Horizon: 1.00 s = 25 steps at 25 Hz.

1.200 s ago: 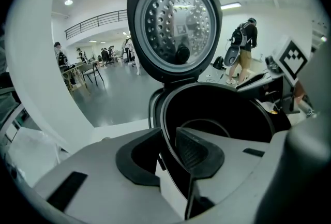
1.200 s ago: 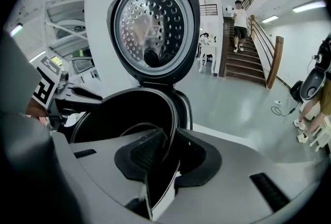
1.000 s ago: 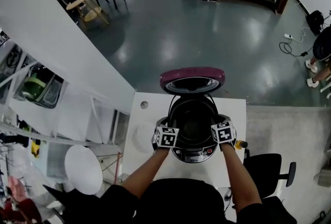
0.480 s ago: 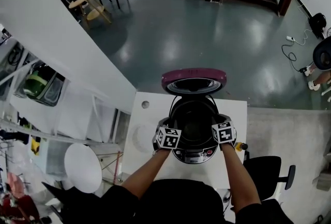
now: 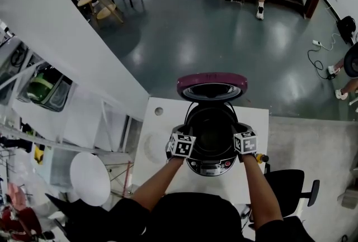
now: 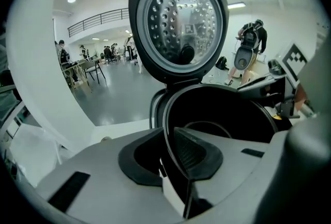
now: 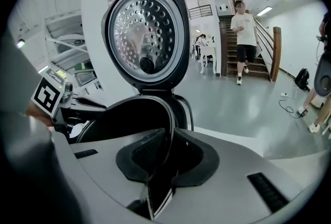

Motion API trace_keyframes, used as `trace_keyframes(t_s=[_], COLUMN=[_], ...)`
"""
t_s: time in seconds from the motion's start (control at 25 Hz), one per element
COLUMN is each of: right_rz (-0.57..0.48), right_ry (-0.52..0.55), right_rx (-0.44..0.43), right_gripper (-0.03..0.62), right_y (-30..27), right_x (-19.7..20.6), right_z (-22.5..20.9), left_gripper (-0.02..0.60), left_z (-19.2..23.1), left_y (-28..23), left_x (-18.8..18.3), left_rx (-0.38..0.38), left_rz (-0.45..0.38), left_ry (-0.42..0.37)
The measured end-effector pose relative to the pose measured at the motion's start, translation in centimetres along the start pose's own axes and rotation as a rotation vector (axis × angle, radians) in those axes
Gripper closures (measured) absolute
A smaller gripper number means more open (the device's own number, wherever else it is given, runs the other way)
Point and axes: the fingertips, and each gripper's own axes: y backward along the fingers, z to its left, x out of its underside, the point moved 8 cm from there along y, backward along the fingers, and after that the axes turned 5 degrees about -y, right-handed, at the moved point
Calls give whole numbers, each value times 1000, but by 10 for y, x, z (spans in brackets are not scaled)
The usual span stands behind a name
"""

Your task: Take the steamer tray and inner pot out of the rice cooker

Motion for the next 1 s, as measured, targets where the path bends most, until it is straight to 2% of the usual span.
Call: trace_keyframes(t_s=[0.16, 0.28, 0.48, 0.8, 1.0], right_rz=[-3, -18, -76, -129, -170], right_ry=[-42, -52, -139, -149, -144], right_rx=[6, 5, -16, -40, -46], right_gripper=[556, 559, 572, 574, 574], right_y=[10, 16, 28, 51, 66], right_x=[3, 1, -9, -21, -31], right_z=[-2, 0, 4, 8, 14], left_gripper=[538, 546, 546, 552, 552], left_z=[1, 2, 2, 0, -3], left_y=[6, 15, 25, 55, 77], left_x=[-5, -12, -11, -23, -32], left_rx=[23, 7, -4, 0, -10], left_rz=[-24, -58, -86, -164, -225], left_ry=[50, 72, 102, 177, 169])
